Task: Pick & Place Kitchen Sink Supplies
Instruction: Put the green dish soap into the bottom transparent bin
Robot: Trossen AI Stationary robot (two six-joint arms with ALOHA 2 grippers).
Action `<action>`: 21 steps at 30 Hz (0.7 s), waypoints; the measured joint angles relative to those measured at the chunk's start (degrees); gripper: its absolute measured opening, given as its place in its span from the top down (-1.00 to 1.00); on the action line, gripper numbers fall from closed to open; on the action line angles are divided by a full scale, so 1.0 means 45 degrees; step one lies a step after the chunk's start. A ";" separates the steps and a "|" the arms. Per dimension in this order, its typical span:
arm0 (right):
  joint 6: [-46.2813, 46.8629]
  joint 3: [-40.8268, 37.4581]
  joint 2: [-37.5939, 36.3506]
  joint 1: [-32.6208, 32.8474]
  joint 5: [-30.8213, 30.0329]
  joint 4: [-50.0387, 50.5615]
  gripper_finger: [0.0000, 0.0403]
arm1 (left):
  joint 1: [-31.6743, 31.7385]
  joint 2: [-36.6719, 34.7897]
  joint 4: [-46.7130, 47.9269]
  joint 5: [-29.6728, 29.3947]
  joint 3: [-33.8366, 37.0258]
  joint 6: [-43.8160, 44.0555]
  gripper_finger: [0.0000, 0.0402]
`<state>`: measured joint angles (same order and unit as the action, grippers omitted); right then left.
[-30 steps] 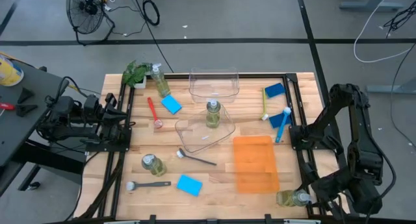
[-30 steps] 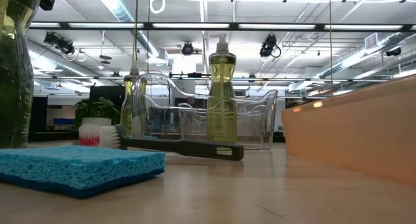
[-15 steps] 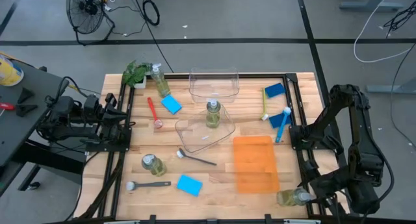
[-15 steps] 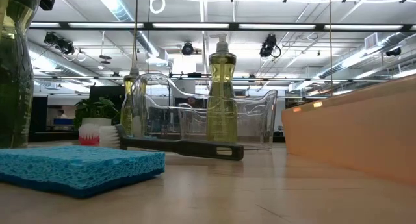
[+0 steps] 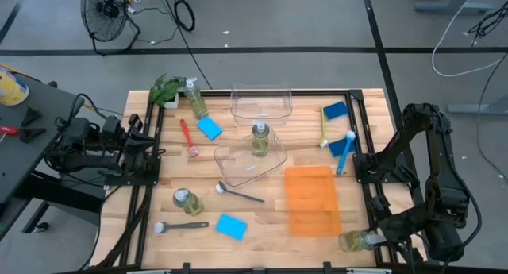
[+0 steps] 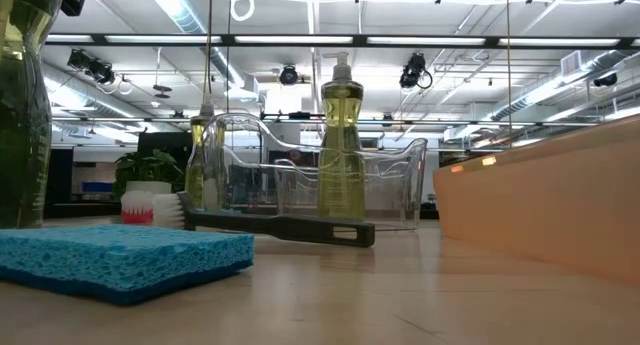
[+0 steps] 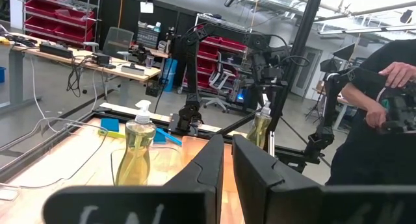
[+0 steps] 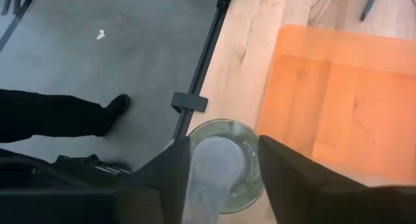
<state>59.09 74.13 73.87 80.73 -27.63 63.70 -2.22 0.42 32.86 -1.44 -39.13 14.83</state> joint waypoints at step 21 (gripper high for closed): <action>-0.0430 0.0000 -0.0015 -0.0005 0.0295 -0.0176 0.66 | 0.0003 -0.0001 -0.0003 0.0000 0.0000 0.0000 0.82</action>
<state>57.15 74.13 73.80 80.71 -26.30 62.91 -2.20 0.42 32.85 -1.44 -39.13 14.83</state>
